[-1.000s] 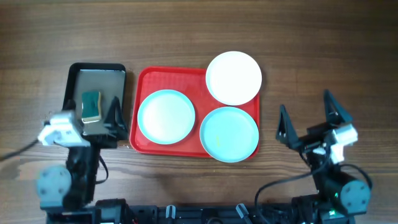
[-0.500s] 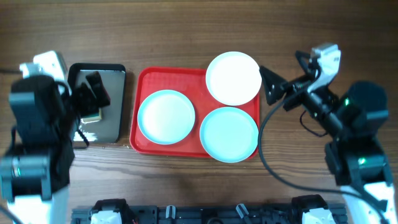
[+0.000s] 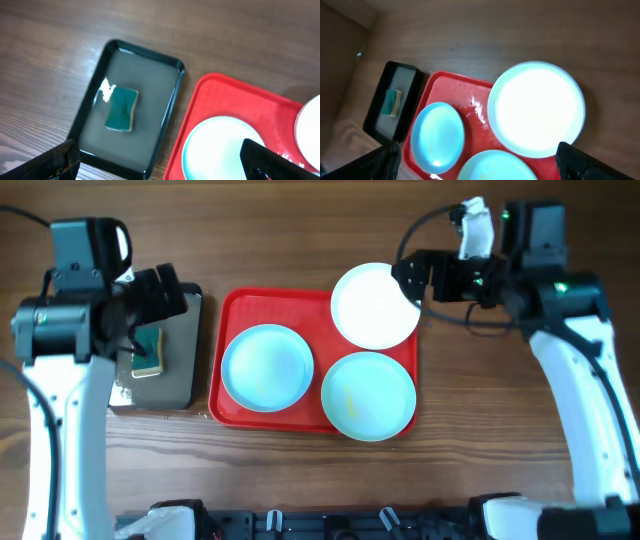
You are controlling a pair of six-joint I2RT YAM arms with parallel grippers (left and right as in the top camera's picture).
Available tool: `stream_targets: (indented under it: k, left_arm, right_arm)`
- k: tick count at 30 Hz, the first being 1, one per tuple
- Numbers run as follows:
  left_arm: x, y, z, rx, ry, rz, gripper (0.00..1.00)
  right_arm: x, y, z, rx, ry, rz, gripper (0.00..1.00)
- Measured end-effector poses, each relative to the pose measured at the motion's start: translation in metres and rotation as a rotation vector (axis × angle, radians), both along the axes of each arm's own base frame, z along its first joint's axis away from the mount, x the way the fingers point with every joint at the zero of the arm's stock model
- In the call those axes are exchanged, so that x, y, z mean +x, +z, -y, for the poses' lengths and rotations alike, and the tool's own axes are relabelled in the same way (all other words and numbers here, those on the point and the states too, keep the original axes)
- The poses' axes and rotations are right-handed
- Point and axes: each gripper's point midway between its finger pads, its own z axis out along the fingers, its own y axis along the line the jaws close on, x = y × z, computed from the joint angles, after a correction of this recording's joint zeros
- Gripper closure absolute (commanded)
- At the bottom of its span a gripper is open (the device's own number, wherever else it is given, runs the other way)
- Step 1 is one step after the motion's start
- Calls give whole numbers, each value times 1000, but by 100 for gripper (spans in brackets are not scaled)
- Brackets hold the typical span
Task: Clean dirty plates on tray and stack at the side
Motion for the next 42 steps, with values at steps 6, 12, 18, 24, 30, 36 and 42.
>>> stream_targets:
  k: [6,12,18,24,30,36,42]
  left_arm:
    - [5,-20,18,-93,-55,-68,7]
    - [5,-21,20,-119,-36,-67,15]
    - [2,-22,-1,-122,125,-62,19]
    - [-3,-33,-26,-135,252,-101,23]
    - [3,-66,-35,-139,300,-211,29]
    - [9,-94,-36,-147,323,-292,30]
    - [12,-102,-37,-154,343,-309,29]
  right_arm:
    - [6,-30,-27,27,45,-93,11]
    - [-11,-51,-79,-77,96,-138,21]
    - [-25,-102,-121,-240,156,-282,38]
    - [-27,-162,-145,-334,161,-406,56]
    - [-32,-215,-145,-372,128,-542,63]
    - [-34,-226,-151,-347,138,-569,63]
    - [-35,-225,-157,-310,117,-590,63]
